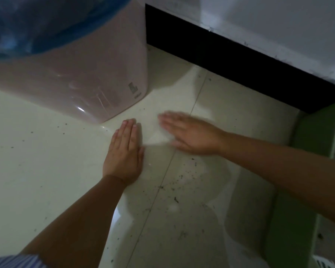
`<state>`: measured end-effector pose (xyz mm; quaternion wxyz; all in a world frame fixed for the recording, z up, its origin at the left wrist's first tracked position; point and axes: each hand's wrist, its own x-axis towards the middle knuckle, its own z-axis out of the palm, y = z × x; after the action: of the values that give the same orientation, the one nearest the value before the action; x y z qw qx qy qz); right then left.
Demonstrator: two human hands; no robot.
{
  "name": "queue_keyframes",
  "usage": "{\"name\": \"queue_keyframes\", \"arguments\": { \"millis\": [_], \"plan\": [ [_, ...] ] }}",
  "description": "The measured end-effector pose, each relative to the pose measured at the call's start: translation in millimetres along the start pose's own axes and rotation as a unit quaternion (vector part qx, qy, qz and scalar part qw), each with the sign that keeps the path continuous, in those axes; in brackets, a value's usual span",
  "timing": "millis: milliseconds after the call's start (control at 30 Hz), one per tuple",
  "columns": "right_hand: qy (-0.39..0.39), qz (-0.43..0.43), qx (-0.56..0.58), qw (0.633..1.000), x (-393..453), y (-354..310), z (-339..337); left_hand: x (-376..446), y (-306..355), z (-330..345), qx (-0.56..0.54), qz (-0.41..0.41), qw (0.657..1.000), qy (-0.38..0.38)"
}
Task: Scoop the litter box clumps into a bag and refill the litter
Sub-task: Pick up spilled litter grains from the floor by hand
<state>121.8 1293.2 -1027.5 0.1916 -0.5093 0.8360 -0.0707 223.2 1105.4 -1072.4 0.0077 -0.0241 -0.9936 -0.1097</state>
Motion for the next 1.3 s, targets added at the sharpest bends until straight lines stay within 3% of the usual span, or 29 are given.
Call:
{"name": "queue_keyframes", "arguments": {
  "millis": [100, 233, 333, 433, 500, 567, 633, 700, 767, 833, 900, 1000, 1100, 1200, 1267, 1300],
  "plan": [
    [-0.019, 0.066, 0.001, 0.998, 41.0, 10.0, -4.4, -1.9, 4.0, -3.2, -0.004, -0.046, 0.999, -0.005],
    [-0.058, 0.051, -0.037, 0.996, 58.5, 8.1, -1.5, -1.0, 4.1, -3.9, -0.011, -0.042, 0.999, -0.017],
    [-0.092, -0.008, -0.060, 0.994, 37.1, 2.8, 5.4, -0.8, 3.8, -4.0, -0.019, -0.048, 0.998, -0.028],
    [-0.065, -0.117, -0.036, 0.990, -7.3, -9.9, 18.9, 0.5, 1.3, -3.6, -0.012, -0.035, 0.999, -0.032],
    [-0.043, -0.124, -0.024, 0.991, -41.8, -3.0, 28.9, 1.3, 1.6, -3.6, -0.010, -0.026, 0.999, -0.042],
    [-0.011, -0.044, -0.032, 0.998, -64.6, 11.9, 30.2, 1.1, 1.8, -4.9, -0.012, -0.022, 0.998, -0.054],
    [0.083, 0.129, -0.007, 0.988, -73.8, 29.9, 24.6, 1.6, 2.9, -6.8, -0.015, -0.021, 0.997, -0.070],
    [0.158, 0.368, 0.056, 0.915, -79.3, 43.2, 17.8, 1.9, 3.5, -8.1, -0.010, -0.018, 0.997, -0.079],
    [0.142, 0.528, 0.120, 0.828, -83.2, 46.4, 18.7, 1.7, 3.4, -8.9, -0.006, -0.013, 0.997, -0.076],
    [0.124, 0.555, 0.124, 0.813, -81.0, 36.6, 26.1, 1.8, 2.9, -8.5, -0.006, -0.009, 0.997, -0.071],
    [0.106, 0.517, 0.114, 0.842, -77.0, 20.4, 35.3, 2.3, 2.3, -7.2, -0.005, -0.005, 0.998, -0.067],
    [0.042, 0.350, 0.098, 0.931, -76.5, -15.3, 42.4, 1.5, 3.1, -8.2, -0.019, -0.017, 0.997, -0.077],
    [0.035, 0.191, 0.038, 0.980, -78.8, -31.8, 41.4, 0.9, 4.3, -9.7, -0.023, -0.019, 0.995, -0.091],
    [0.141, 0.248, -0.029, 0.958, -77.1, 1.1, 38.4, 0.9, 4.5, -10.9, -0.027, -0.006, 0.996, -0.090],
    [0.185, 0.402, 0.004, 0.897, -77.4, 31.5, 27.4, 0.3, 4.8, -10.8, -0.032, -0.002, 0.995, -0.093],
    [0.197, 0.497, 0.044, 0.844, -80.3, 47.3, 25.0, 0.1, 4.7, -11.1, -0.034, -0.001, 0.995, -0.091]
  ]
}}
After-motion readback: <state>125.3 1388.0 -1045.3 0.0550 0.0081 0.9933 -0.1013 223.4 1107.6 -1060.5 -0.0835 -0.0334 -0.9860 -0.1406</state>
